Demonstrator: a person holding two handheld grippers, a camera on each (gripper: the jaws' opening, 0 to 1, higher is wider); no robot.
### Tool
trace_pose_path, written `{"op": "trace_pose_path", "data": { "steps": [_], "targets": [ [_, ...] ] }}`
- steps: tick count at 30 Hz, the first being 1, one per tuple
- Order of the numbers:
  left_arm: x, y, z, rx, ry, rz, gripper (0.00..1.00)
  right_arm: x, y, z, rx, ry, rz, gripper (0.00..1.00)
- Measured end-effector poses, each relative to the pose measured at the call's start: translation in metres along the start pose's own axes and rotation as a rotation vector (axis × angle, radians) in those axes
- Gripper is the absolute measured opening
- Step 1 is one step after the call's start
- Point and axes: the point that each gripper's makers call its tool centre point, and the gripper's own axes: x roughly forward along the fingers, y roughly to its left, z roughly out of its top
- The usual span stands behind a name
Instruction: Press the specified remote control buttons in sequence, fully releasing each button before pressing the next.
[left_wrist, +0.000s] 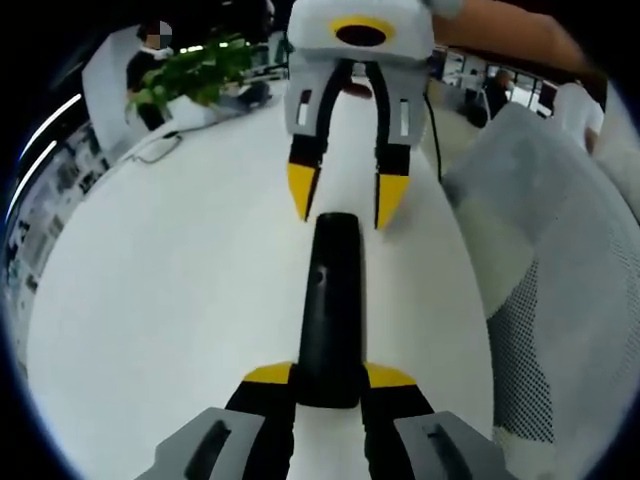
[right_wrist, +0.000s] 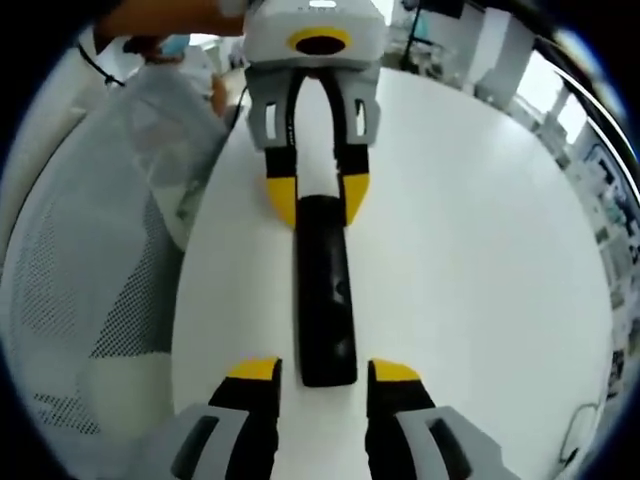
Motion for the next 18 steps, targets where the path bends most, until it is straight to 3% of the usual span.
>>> {"op": "trace_pose_path", "data": {
  "steps": [4, 8, 18],
  "targets": [
    [0.0, 0.0, 0.0, 0.003, 0.001, 0.001, 0.24, -0.01, -0.002, 0.002, -0.023, 0.015, 0.0, 0.2],
    [0.0, 0.0, 0.001, 0.005, 0.002, 0.0, 0.24, -0.016, -0.001, 0.004, -0.045, 0.033, 0.017, 0.06],
    [0.0, 0.001, 0.001, 0.006, 0.0, 0.003, 0.24, -0.02, 0.0, -0.001, -0.091, 0.107, 0.031, 0.0]
  ]
}}
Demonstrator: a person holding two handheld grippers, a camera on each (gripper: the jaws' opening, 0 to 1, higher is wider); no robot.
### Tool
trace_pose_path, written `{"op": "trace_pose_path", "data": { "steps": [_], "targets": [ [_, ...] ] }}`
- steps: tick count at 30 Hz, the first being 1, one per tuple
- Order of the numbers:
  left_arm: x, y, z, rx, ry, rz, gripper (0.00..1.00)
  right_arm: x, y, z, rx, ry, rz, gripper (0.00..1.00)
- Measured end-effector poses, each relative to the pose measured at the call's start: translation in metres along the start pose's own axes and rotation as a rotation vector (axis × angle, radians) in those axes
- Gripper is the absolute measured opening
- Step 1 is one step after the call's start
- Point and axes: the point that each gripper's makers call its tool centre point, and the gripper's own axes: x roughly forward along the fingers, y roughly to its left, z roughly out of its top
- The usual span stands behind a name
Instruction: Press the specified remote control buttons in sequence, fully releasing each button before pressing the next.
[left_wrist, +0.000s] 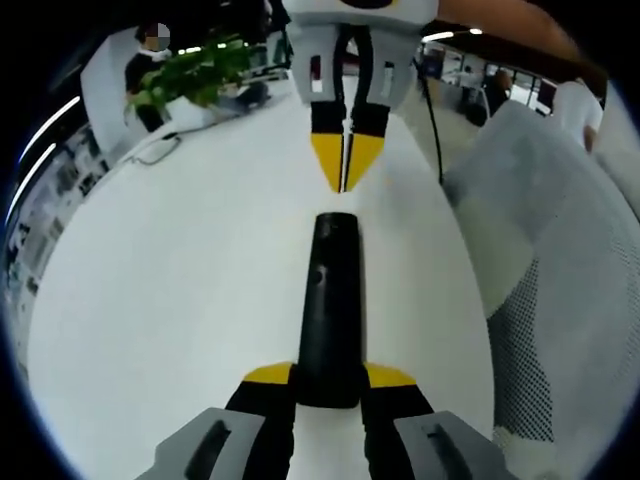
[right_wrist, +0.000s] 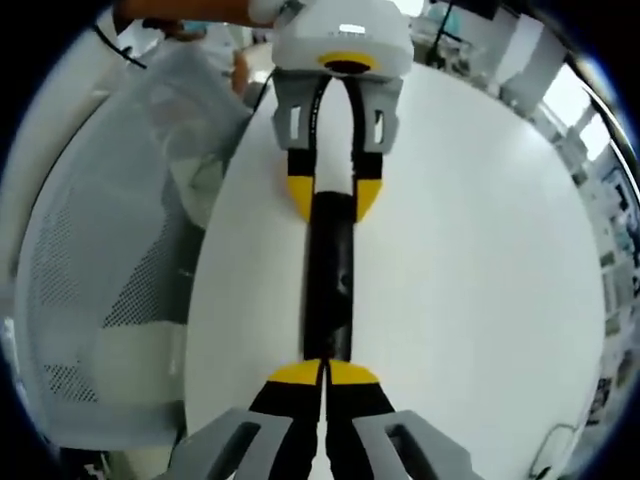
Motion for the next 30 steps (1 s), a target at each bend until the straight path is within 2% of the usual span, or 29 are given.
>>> {"op": "trace_pose_path", "data": {
  "steps": [7, 13, 30],
  "targets": [
    [0.001, 0.0, 0.0, 0.004, -0.002, 0.003, 0.24, 0.006, 0.007, -0.006, 0.006, 0.053, 0.032, 0.0],
    [0.001, -0.001, -0.001, 0.002, -0.005, 0.004, 0.24, 0.009, 0.009, -0.002, 0.013, 0.063, 0.048, 0.0],
    [0.001, 0.0, -0.001, 0.004, -0.011, 0.004, 0.24, 0.017, -0.002, -0.002, 0.007, 0.097, 0.048, 0.0]
  ]
}}
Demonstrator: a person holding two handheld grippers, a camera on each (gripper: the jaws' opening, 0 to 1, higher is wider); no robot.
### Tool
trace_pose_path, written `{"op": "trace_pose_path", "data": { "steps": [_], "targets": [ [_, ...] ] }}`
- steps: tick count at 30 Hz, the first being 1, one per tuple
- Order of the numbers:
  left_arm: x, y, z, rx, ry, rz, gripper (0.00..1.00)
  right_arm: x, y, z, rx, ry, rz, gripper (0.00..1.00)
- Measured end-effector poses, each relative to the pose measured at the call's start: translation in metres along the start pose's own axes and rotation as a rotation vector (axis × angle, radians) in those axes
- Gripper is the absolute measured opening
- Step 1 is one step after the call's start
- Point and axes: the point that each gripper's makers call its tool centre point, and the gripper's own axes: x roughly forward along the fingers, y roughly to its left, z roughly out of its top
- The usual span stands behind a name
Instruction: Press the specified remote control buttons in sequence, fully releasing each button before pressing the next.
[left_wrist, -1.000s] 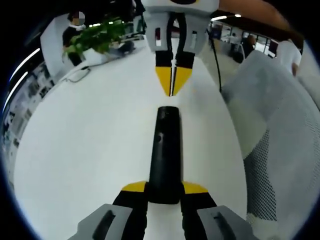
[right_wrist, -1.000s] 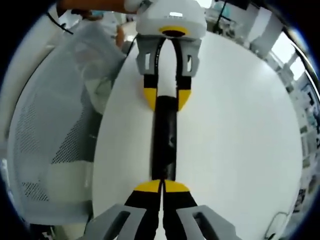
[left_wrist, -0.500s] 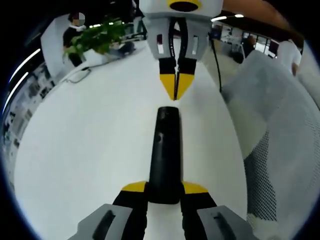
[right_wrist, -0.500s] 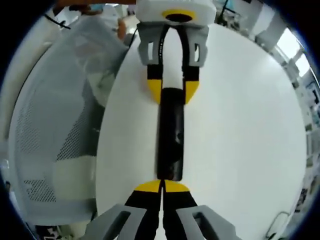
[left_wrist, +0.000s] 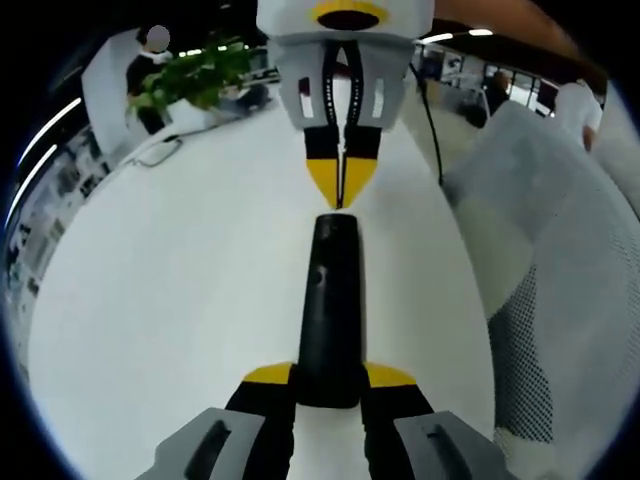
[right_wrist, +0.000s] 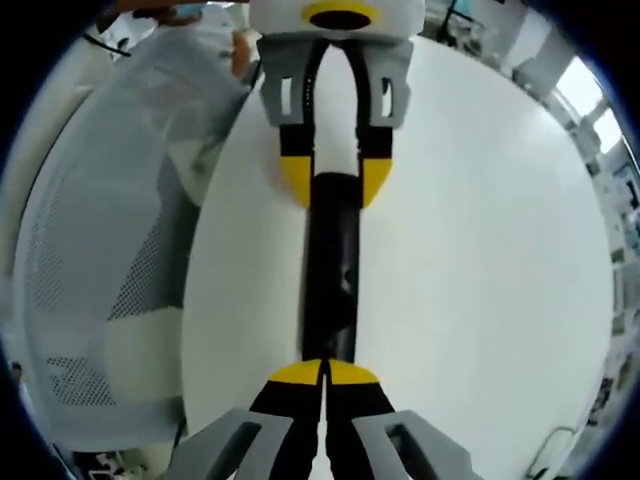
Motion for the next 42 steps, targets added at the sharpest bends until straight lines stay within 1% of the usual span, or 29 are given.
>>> {"op": "trace_pose_path", "data": {
  "steps": [8, 12, 18, 24, 31, 34, 42],
  "targets": [
    [0.0, 0.001, -0.001, 0.003, -0.001, -0.003, 0.24, 0.003, -0.001, 0.002, -0.006, 0.007, 0.008, 0.0],
    [0.0, 0.0, -0.001, 0.002, -0.002, -0.004, 0.24, 0.007, -0.003, -0.001, 0.0, 0.011, 0.014, 0.0],
    [0.0, 0.0, -0.001, 0.002, -0.003, -0.004, 0.24, 0.012, -0.002, -0.003, -0.008, 0.024, 0.02, 0.0],
    [-0.001, 0.0, -0.001, 0.001, -0.005, -0.004, 0.24, 0.011, -0.002, -0.002, 0.005, 0.02, 0.025, 0.0],
    [-0.001, 0.0, -0.002, -0.001, -0.008, -0.003, 0.24, 0.013, -0.003, -0.002, -0.01, 0.038, 0.022, 0.0],
    [-0.001, 0.0, -0.002, -0.003, -0.01, -0.001, 0.24, 0.013, -0.003, -0.002, 0.004, 0.035, 0.026, 0.0],
    [-0.001, -0.001, -0.002, -0.002, -0.009, -0.002, 0.24, 0.011, 0.001, 0.0, -0.011, 0.038, 0.017, 0.0]
  ]
}}
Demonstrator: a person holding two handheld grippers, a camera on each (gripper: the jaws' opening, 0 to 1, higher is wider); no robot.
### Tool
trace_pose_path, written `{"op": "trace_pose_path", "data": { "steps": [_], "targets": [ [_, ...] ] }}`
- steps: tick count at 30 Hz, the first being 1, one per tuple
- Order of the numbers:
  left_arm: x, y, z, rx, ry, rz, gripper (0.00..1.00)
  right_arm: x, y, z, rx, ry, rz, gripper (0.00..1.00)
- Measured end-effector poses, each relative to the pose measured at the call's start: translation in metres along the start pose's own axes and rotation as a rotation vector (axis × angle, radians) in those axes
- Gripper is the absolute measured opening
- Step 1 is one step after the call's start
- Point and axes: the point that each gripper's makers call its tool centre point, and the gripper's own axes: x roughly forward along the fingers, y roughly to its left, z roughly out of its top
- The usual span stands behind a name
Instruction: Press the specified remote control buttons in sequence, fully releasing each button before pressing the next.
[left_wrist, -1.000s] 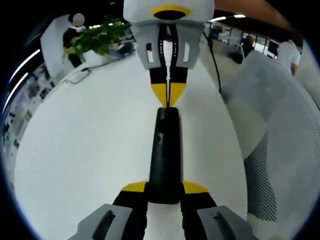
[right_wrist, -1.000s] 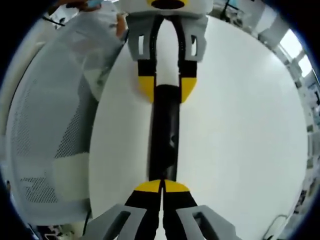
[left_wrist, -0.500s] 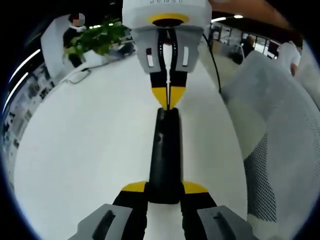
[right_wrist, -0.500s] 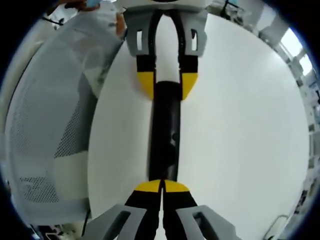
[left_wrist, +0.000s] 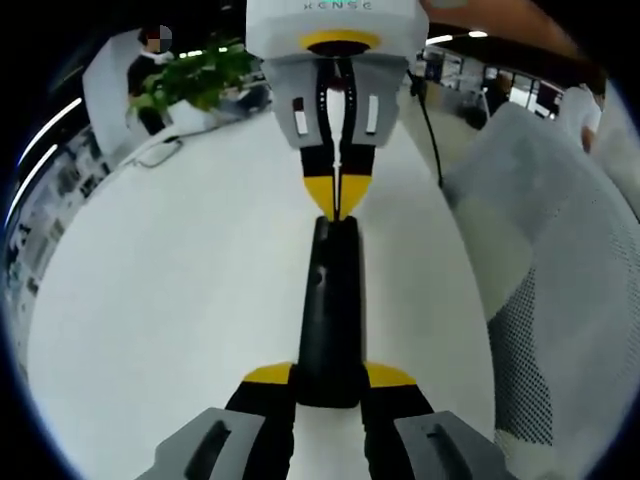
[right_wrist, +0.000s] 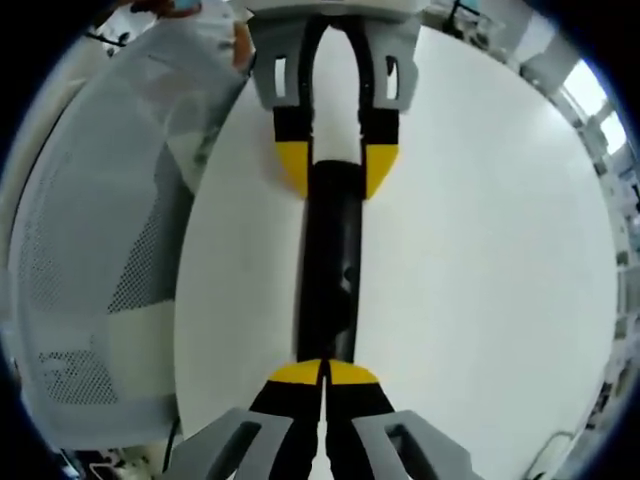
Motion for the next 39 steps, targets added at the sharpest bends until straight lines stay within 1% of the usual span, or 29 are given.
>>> {"op": "trace_pose_path", "data": {
  "steps": [20, 26, 39],
  "targets": [
    [0.0, -0.002, 0.0, 0.002, 0.001, 0.001, 0.24, -0.001, 0.001, 0.0, 0.0, -0.009, -0.014, 0.0],
    [0.0, -0.001, 0.0, 0.002, 0.003, 0.001, 0.24, -0.009, -0.001, 0.003, 0.018, -0.037, -0.017, 0.0],
    [0.0, 0.001, 0.0, 0.006, 0.007, 0.001, 0.24, -0.02, -0.007, 0.005, 0.002, -0.042, -0.039, 0.0]
  ]
}}
